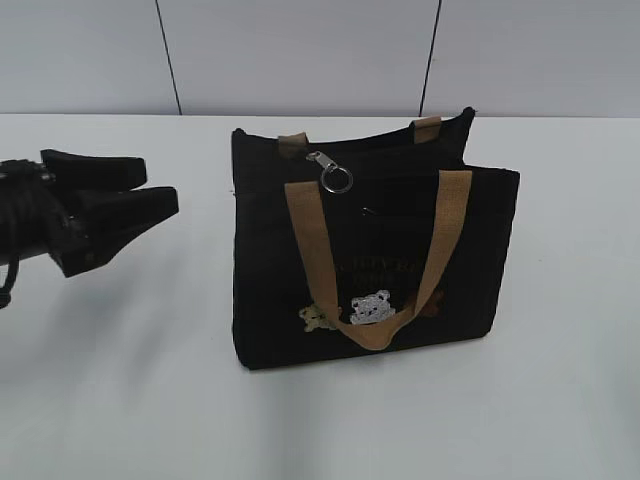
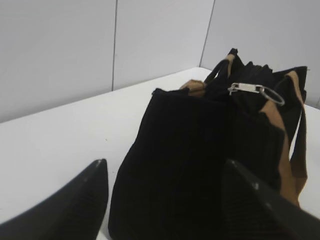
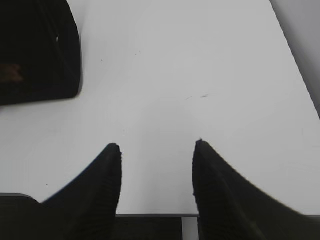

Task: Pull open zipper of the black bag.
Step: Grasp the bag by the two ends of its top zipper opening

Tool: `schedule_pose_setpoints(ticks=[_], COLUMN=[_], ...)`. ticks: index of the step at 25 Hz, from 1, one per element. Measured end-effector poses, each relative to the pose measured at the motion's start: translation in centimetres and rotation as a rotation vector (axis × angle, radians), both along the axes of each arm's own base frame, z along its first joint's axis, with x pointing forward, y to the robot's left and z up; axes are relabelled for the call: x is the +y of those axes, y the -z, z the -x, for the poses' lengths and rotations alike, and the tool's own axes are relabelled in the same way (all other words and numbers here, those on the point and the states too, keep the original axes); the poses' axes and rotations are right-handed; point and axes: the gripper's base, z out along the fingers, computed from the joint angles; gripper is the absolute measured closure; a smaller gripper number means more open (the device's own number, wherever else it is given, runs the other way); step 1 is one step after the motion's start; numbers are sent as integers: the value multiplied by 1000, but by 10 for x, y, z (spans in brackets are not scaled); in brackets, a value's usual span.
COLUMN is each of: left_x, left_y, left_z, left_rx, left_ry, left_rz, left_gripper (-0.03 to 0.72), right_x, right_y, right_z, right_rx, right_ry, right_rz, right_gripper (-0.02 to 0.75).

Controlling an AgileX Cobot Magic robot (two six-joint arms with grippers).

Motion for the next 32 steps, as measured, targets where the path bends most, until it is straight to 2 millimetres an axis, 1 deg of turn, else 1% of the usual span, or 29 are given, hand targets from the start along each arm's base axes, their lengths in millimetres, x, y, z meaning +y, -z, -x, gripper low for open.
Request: schedule_pose_setpoints(ticks=[3,5,7,11,13,17,20,24,32], left_x=[-7,-12,-15,-18,-20,-32,-42,-51,-53], left_y=[2,3,5,8,9,10,13,19,20], left_z=[-24,-36,-50,-80,-92,-109,-115,-116,-117], left_rx=[-23,-21,-12,-32,-46,-70,-68,-53,-55], left_ry=[126,249,332,380,388,431,469,500,506], left_rz=[-27,-75,-113,-140,-147,-146,-150,-149,-150], left_gripper=[153,153,153,153,153,153,153,153,155], right_x=[0,0,0,0,0,0,0,0,0], right_y=[0,0,0,0,0,0,0,0,0], right_z=[0,0,0,0,0,0,0,0,0], right_rx=[0,0,0,0,0,0,0,1,1], right_ry=[0,0,0,0,0,0,0,0,0], right_rz=[0,0,0,0,0,0,0,0,0], right_gripper=[381,381,381,381,381,381,381,381,381])
